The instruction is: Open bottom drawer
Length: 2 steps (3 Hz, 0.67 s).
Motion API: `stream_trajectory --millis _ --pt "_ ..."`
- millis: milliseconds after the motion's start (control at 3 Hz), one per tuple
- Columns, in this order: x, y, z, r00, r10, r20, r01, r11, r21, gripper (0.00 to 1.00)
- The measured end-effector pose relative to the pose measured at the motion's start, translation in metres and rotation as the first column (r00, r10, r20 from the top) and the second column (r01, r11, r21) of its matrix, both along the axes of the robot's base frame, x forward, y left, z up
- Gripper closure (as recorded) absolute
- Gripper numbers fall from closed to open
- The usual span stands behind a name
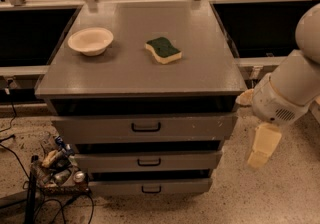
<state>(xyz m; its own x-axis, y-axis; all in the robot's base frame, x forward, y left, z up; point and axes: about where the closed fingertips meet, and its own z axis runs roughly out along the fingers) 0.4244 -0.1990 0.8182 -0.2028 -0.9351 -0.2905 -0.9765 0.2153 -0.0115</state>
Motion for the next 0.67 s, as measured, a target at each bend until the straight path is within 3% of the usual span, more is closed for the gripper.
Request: stream_trajectory --millis 333,667 --pt "-0.024 0.012 -0.022 0.9995 0.031 -0.012 -0.031 0.999 0.009 0.00" --pt "-0.064 0.020 -0.055 0.9963 0.067 -0.054 -0.065 0.997 0.043 0.00"
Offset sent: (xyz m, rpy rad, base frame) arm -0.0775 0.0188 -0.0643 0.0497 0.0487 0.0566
